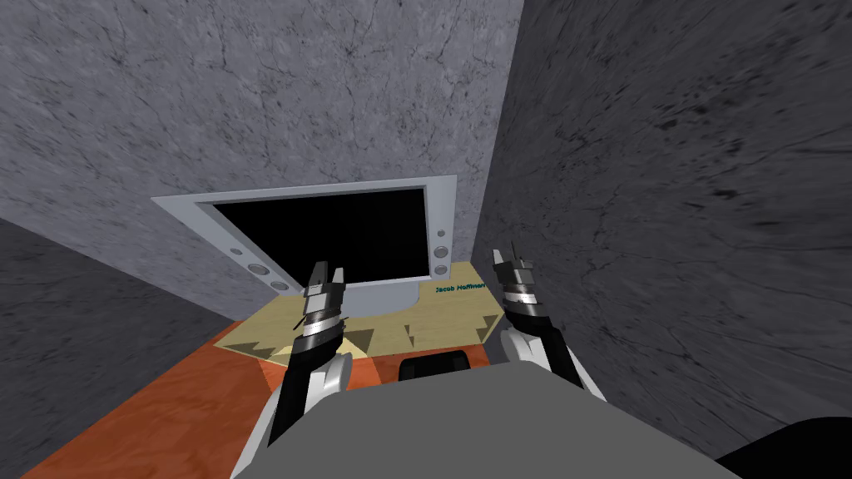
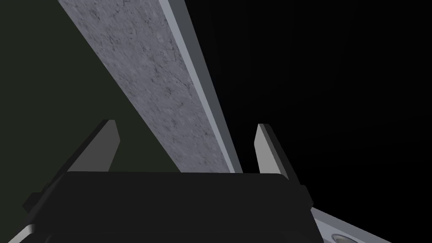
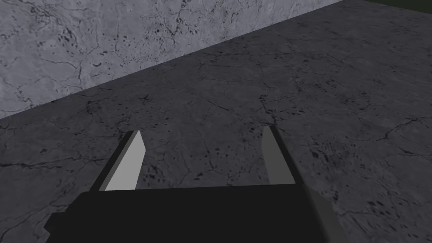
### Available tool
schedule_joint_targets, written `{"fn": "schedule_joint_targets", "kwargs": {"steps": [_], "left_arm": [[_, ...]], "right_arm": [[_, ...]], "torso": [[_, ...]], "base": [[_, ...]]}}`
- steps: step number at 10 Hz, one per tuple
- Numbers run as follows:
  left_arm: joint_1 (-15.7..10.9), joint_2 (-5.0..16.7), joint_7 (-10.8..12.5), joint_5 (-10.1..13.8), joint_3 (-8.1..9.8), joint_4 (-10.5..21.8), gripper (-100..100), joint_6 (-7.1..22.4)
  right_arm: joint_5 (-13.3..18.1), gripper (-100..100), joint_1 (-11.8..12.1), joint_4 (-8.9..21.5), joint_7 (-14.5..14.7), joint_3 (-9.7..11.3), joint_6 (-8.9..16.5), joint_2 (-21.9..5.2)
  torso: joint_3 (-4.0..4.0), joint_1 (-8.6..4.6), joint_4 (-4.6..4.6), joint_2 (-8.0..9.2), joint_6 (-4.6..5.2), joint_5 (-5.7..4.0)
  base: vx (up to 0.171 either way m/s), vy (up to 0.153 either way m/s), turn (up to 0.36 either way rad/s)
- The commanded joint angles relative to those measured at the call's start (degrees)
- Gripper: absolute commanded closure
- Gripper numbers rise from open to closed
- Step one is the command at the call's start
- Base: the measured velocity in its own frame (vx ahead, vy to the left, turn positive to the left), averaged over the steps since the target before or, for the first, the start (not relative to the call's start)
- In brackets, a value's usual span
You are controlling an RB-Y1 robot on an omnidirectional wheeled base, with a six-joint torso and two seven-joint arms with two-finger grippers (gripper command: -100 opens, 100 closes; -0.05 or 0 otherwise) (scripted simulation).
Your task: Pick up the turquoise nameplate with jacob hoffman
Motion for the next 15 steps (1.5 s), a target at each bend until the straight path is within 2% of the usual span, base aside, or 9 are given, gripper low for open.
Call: {"fn": "schedule_joint_targets", "kwargs": {"steps": [1, 5, 6, 7, 8, 12, 13, 14, 15], "left_arm": [[0.00, 0.00, 0.00, 0.00, 0.00, 0.00, 0, 0.00], [0.00, 0.00, 0.00, 0.00, 0.00, 0.00, 0, 0.00], [-0.01, 0.00, 0.00, 0.00, 0.00, 0.00, 0, 0.00], [0.00, 0.00, 0.00, 0.00, 0.00, 0.00, 0, 0.00], [0.00, 0.00, 0.00, 0.00, 0.00, 0.00, 0, 0.00], [0.00, 0.00, 0.00, 0.00, 0.00, 0.00, 0, 0.00], [-0.01, 0.00, 0.00, 0.00, 0.00, 0.00, 0, 0.00], [0.00, 0.00, 0.00, 0.00, 0.00, 0.00, 0, 0.00], [0.00, 0.00, 0.00, 0.00, 0.00, 0.00, 0, 0.00]], "right_arm": [[0.43, -100, 0.12, 0.66, -0.74, -0.07, -0.29, -2.08], [2.97, -100, 0.51, 5.30, -3.80, -0.30, -1.72, -9.18], [2.97, -100, 0.51, 5.30, -3.80, -0.30, -1.72, -10.15], [3.94, -100, 0.53, 7.09, -4.62, -0.29, -2.21, -12.23], [3.94, -100, 0.53, 7.09, -4.62, -0.29, -2.21, -12.57], [7.61, -100, 0.29, 13.48, -6.82, 0.12, -3.92, -19.82], [7.61, -100, 0.29, 13.78, -6.82, 0.12, -3.92, -20.21], [9.08, -100, 0.09, 15.60, -7.44, 0.40, -4.55, -22.48], [9.08, -100, 0.09, 16.43, -7.44, 0.40, -4.55, -22.76]], "torso": [[0.00, 0.00, 0.00, 0.00, 0.00, 0.00], [0.06, -0.01, 0.02, 0.10, 0.00, 0.00], [0.06, -0.01, 0.02, 0.11, -0.01, -0.01], [0.06, -0.01, 0.02, 0.09, 0.00, 0.00], [0.05, -0.01, 0.02, 0.09, -0.01, 0.00], [0.09, 0.00, 0.04, 0.14, 0.00, 0.00], [0.07, 0.01, 0.03, 0.11, -0.02, 0.00], [0.04, -0.02, 0.02, 0.07, 0.01, 0.00], [0.05, -0.01, 0.02, 0.09, -0.01, 0.00]], "base": [[-0.007, 0.002, 0.006], [-0.024, 0.004, 0.034], [-0.023, 0.004, 0.025], [-0.022, 0.004, 0.063], [-0.019, 0.002, 0.034], [-0.035, 0.007, 0.112], [-0.019, 0.002, 0.045], [-0.025, 0.009, 0.086], [-0.024, 0.005, 0.085]]}}
